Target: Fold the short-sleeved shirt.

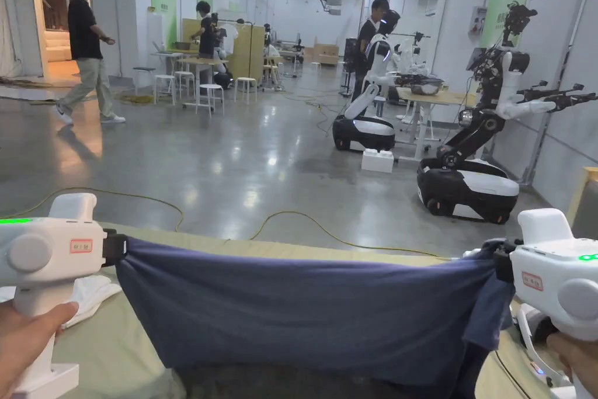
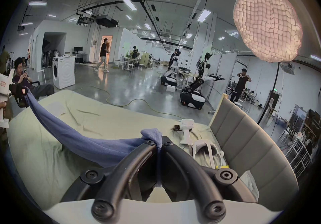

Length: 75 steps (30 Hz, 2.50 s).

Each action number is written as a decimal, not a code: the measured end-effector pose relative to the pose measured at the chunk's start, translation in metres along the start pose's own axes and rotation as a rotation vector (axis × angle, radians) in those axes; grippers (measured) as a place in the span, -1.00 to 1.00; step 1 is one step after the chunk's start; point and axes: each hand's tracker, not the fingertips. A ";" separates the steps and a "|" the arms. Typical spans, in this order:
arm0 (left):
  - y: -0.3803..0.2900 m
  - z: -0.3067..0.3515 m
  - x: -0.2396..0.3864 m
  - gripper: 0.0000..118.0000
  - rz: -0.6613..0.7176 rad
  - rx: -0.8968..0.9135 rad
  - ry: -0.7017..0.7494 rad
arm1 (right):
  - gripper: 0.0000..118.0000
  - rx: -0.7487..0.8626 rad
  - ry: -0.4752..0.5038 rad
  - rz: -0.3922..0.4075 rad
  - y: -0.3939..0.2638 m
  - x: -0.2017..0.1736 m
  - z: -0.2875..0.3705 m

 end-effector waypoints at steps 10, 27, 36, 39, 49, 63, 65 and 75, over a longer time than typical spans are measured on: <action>-0.098 0.079 -0.027 -0.89 0.042 -0.056 -0.035 | -0.96 -0.075 0.086 0.072 -0.082 -0.013 0.084; -0.296 0.095 -0.048 -0.89 -0.022 -0.513 0.028 | -0.96 -0.600 0.172 0.267 -0.289 -0.072 0.150; -0.323 0.095 -0.033 -0.89 -0.065 -0.620 0.055 | -0.96 -0.721 0.148 0.221 -0.327 -0.073 0.148; -0.325 0.097 -0.033 -0.77 -0.044 -0.632 0.056 | -0.74 -0.720 0.131 0.205 -0.331 -0.074 0.147; -0.288 0.107 -0.008 -0.23 -0.032 -0.420 0.047 | 0.08 -0.489 0.023 0.038 -0.267 -0.080 0.165; -0.225 0.102 0.095 -0.29 -0.132 0.127 0.036 | -0.04 0.100 -0.053 -0.197 -0.209 -0.160 0.144; -0.220 0.106 0.103 -0.55 -0.166 0.192 0.049 | -0.53 0.155 -0.077 -0.214 -0.203 -0.167 0.146; -0.218 0.113 0.097 -0.94 -0.203 0.343 0.103 | -1.00 0.251 -0.098 -0.237 -0.182 -0.169 0.147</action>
